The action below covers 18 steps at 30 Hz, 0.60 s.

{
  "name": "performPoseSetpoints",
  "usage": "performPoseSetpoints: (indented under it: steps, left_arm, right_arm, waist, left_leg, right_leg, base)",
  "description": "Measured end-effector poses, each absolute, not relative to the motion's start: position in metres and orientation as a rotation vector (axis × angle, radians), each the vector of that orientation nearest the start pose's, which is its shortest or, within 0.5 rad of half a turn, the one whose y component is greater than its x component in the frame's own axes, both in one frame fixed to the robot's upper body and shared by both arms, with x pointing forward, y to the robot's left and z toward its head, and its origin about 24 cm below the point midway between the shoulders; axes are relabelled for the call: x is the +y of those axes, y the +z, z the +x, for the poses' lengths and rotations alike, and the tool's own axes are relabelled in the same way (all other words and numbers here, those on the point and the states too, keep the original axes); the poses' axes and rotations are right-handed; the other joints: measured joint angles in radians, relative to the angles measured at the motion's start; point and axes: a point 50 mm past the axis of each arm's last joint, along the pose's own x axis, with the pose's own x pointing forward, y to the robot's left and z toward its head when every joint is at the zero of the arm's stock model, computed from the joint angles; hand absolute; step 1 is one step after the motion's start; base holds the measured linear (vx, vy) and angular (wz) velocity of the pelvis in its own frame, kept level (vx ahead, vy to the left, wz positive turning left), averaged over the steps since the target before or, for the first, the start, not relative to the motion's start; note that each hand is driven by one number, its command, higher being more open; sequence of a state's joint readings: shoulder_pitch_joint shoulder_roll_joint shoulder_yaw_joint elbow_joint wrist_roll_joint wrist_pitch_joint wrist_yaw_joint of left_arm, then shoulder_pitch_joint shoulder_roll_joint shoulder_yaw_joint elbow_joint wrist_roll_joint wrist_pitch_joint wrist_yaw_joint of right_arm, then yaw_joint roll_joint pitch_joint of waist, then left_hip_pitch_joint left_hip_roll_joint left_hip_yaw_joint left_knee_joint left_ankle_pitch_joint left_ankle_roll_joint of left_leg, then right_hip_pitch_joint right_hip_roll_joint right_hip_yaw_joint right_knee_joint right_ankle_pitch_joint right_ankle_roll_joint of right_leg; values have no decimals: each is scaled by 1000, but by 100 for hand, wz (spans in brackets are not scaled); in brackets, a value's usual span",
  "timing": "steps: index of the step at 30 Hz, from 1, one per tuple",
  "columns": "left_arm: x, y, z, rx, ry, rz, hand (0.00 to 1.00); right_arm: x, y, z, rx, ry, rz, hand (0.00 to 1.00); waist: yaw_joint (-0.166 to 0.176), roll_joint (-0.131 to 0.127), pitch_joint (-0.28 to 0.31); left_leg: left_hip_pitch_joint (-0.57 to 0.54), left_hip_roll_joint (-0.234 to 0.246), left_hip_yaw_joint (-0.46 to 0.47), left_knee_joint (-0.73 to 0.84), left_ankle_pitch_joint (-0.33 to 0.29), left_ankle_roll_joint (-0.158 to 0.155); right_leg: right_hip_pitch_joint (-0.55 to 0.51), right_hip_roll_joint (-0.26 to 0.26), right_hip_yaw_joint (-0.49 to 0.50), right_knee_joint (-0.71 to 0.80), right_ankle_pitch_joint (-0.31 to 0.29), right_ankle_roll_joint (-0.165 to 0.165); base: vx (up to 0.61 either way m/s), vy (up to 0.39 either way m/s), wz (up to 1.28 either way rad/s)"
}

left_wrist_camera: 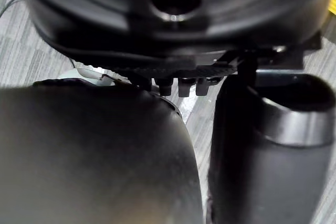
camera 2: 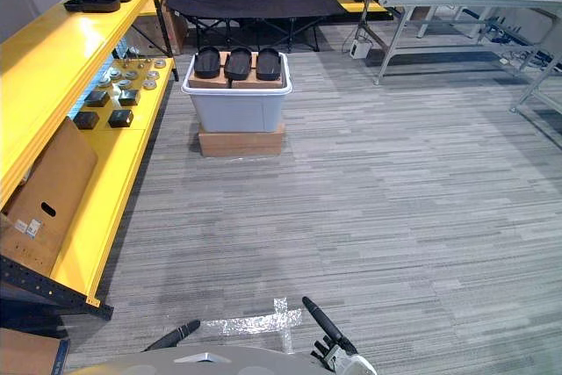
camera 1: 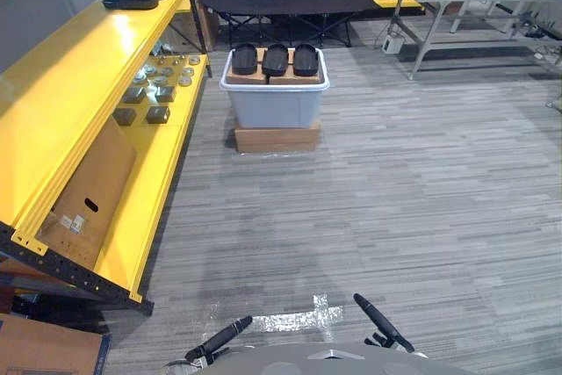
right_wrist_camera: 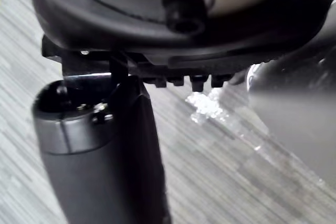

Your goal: Walk over and take three plastic housings, then place them on the shelf

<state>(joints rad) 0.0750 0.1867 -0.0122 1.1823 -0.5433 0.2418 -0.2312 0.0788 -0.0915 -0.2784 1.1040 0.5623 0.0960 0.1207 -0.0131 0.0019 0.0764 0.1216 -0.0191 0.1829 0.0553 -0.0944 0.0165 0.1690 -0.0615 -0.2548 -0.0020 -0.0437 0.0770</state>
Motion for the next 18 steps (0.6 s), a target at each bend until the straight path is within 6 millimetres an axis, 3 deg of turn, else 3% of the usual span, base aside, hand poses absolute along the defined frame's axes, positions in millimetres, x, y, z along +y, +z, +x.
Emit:
performPoseSetpoints:
  steps: [8,11,13,18]
  left_arm:
    - [206,-169,63,1281,247,-543,100]
    - [206,-168,67,1244,245,-555,100]
    - [205,-166,75,1186,244,-581,100]
    - [191,-151,119,956,215,-642,100]
  right_arm:
    - [-209,-149,127,822,-477,599,100]
    - [-209,-146,134,780,-468,643,100]
    - [-208,-146,135,774,-459,649,100]
    - [-201,-145,138,750,-454,711,100]
  waist:
    - [-15,-20,16]
    - [-14,-21,19]
    - [-13,-21,23]
    - [-14,-30,44]
  left_leg:
    - [28,-22,3,-84,45,1]
    - [38,-30,4,-106,59,5]
    - [45,-34,5,-128,74,12]
    - [39,-42,7,-141,89,23]
  right_leg:
    - [-13,-14,-14,0,11,16]
    - [-13,-20,-16,-1,13,14]
    - [-14,-22,-16,-1,13,13]
    - [-27,-28,-16,-2,27,3]
  base:
    - [-23,29,-1]
    - [-60,29,2]
    - [-76,20,3]
    - [-76,22,-2]
